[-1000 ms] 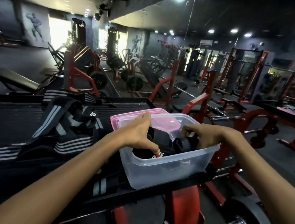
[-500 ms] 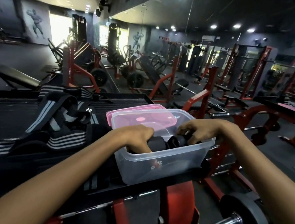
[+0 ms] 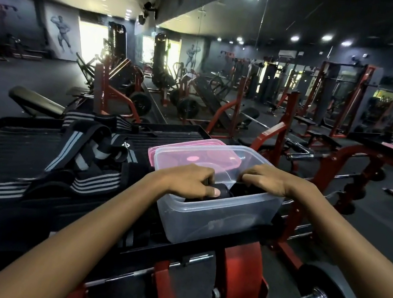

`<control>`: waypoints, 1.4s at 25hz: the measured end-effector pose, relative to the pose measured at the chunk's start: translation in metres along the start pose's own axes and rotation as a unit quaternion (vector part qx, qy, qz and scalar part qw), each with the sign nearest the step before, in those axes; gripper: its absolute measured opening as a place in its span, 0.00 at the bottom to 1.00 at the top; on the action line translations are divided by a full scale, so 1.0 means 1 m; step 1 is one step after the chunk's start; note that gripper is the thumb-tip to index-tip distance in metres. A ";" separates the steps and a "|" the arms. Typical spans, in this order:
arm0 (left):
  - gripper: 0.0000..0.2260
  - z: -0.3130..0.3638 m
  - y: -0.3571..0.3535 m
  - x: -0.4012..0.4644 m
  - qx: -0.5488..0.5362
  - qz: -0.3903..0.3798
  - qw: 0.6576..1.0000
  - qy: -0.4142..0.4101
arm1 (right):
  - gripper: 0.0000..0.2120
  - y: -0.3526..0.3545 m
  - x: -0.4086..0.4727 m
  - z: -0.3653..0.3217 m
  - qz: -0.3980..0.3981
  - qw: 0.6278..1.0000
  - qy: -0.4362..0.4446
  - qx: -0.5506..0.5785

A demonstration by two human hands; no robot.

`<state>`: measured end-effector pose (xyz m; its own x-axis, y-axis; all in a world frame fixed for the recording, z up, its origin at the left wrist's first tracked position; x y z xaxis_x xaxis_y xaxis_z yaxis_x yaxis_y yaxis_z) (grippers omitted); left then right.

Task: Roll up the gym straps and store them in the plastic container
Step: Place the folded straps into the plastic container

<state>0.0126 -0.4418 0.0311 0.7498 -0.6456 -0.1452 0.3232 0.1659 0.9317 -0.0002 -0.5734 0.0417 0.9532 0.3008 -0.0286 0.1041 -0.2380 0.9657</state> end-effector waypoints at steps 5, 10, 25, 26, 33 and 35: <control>0.18 0.001 -0.003 0.002 -0.006 0.006 1.000 0.017 | 0.17 -0.004 -0.001 0.003 -0.023 0.999 -0.016 0.021; 0.20 -0.002 0.000 0.004 -0.052 0.035 0.998 0.019 | 0.18 -0.003 -0.001 0.003 -0.025 0.999 0.000 0.028; 0.18 -0.003 0.004 0.003 -0.058 0.051 0.997 0.016 | 0.15 0.003 -0.002 -0.001 0.009 0.999 0.004 0.043; 0.18 -0.004 0.004 0.003 -0.061 0.054 0.997 0.018 | 0.15 0.004 -0.002 -0.001 0.010 0.999 0.004 0.047; 0.09 -0.024 0.064 -0.033 -0.250 0.252 0.934 -0.038 | 0.13 0.039 0.012 -0.054 0.155 0.972 0.114 0.133; 0.08 -0.054 0.088 -0.056 -0.280 0.314 0.906 -0.048 | 0.08 0.055 0.020 -0.097 0.225 0.952 0.159 0.137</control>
<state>0.0307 -0.3506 0.1029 0.8430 -0.3502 0.4083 0.1134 0.8577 0.5016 -0.0031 -0.4908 0.1197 0.7894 0.3655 0.4932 -0.1825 -0.6274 0.7570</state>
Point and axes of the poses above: each hand's wrist, its own x-axis towards the middle knuckle, its own y-axis out of the back of the hand, z = x × y, the point moved 9 cm from there along x, towards the middle knuckle, and after that the axes turned 13 degrees about y, right-handed, at the moved point
